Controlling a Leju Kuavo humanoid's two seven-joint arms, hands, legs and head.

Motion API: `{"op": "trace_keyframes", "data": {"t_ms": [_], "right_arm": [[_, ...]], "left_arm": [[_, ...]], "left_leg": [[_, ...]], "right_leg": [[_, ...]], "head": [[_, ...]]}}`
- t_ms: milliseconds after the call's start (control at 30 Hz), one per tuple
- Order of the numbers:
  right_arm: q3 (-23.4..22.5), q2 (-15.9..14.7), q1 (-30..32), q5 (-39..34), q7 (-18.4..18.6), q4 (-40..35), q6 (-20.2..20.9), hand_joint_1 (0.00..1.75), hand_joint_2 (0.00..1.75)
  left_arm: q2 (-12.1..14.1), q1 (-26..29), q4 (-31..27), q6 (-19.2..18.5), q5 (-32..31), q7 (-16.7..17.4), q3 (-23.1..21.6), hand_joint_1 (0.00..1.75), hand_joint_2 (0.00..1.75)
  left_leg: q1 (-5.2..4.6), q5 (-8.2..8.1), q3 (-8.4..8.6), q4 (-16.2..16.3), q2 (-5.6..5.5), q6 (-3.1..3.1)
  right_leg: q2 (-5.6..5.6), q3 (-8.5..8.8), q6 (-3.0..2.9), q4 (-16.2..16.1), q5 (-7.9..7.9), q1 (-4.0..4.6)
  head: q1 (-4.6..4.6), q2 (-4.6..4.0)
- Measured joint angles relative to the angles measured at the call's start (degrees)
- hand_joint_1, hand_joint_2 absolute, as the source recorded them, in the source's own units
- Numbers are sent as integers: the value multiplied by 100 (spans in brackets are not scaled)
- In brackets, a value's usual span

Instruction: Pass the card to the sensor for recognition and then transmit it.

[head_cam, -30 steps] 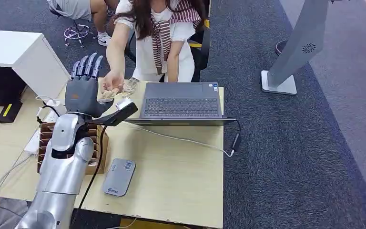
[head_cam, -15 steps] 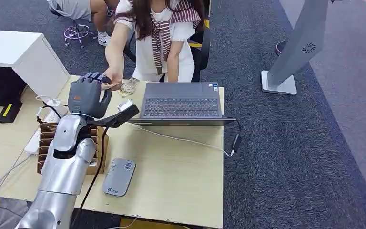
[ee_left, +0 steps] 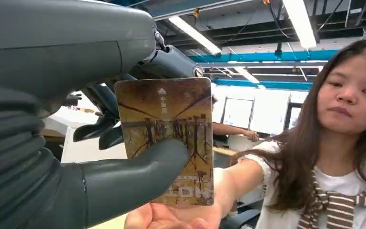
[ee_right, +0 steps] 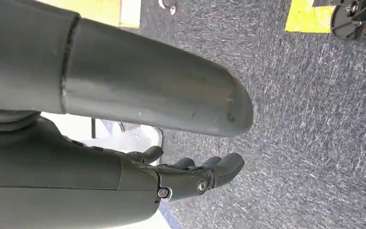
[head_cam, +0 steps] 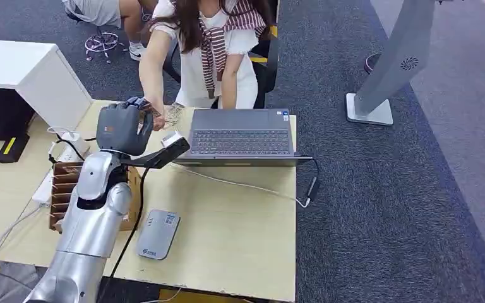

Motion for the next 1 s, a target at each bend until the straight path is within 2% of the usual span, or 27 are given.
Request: {"op": "trace_keyframes", "data": {"t_ms": [133, 367, 533, 633, 733, 767, 833, 933, 1000], "right_arm": [[-4, 0, 2, -96, 0, 0, -20, 0, 0], [-90, 2, 8, -206, 26, 0, -52, 0, 0], [-179, 2, 9, -300, 65, 2, -111, 0, 0], [-241, 2, 9, -378, 68, 0, -127, 0, 0], [-302, 4, 11, -409, 46, 0, -140, 0, 0], [-324, 7, 11, -431, 33, 0, -149, 0, 0], [-367, 11, 11, -485, 4, 0, -142, 0, 0], [-440, -7, 34, -628, -315, 0, 425, 0, 0], [-503, -76, 44, -687, -474, 0, 784, 0, 0]], "left_arm": [[-26, 423, -402, 220, 225, -242, -26, 175, 175], [-35, 1682, -1667, 886, 694, -748, -120, 175, 175], [-33, 2573, -2633, 1534, 1041, -1195, -125, 175, 175], [-22, 3030, -3078, 1714, 1140, -1307, -125, 175, 175], [11, 3407, -3327, 1578, 1054, -1303, -125, 175, 175], [20, 3513, -3347, 1420, 966, -1241, -125, 175, 175], [81, 3698, -3347, 845, 740, -1049, -125, 175, 175], [155, 3843, -3292, 421, 452, -819, -125, 175, 175], [188, 3907, -3174, 115, 178, -532, -125, 175, 175]], "left_leg": [[0, -2, -1, 0, 0, -1], [0, -7, -4, -1, 0, 3], [0, -8, -3, -2, 0, 2], [0, -9, -3, -2, -1, 1], [0, -9, -3, -2, -1, 2], [0, -9, -3, -2, -1, 2], [0, -9, -3, -2, -1, 1], [0, -8, -2, -2, -3, 3], [0, -8, -2, -2, -2, 3]], "right_leg": [[0, 0, 0, 0, -1, 0], [-1, -1, 2, -3, -8, 0], [-1, -1, 2, -3, -8, 0], [-3, -1, 2, -4, -9, 0], [-3, 0, 2, -4, -9, 0], [-4, 0, 2, -4, -9, 0], [-4, -1, 2, -4, -9, 0], [-8, 0, 2, -4, -8, 0], [-7, 0, 2, -4, -8, 0]], "head": [[0, 0], [0, 0], [0, 0], [0, 0], [0, 0], [0, 0], [2, 0], [-2, 0], [0, 0]]}}
